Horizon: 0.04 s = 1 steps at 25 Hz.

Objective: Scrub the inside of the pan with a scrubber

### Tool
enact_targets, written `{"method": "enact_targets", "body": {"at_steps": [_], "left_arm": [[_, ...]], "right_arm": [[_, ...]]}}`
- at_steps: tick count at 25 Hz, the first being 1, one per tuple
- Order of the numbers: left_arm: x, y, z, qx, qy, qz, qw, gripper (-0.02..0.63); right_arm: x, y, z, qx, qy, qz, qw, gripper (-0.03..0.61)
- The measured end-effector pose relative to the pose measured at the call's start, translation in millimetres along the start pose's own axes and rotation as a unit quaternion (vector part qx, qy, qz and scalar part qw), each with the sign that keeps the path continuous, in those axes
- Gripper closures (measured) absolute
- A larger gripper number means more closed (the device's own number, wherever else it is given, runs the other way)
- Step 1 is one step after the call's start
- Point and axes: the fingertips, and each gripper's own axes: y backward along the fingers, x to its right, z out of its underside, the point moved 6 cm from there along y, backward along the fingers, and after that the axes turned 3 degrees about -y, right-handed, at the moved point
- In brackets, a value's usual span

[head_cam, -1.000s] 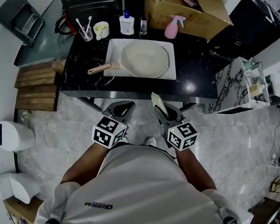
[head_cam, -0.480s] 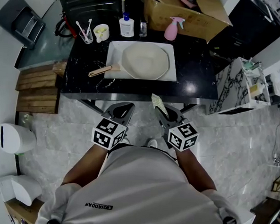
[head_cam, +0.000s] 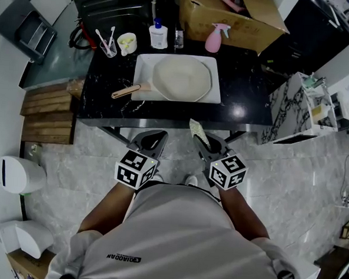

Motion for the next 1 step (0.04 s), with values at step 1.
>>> {"method": "enact_targets", "body": {"at_steps": [1], "left_arm": [[-0.4, 0.3, 0.3, 0.0, 0.0, 0.0, 1.0, 0.598]], "right_arm": [[-0.3, -0.5, 0.2, 0.0, -0.001, 0.0, 1.0, 0.499]]}}
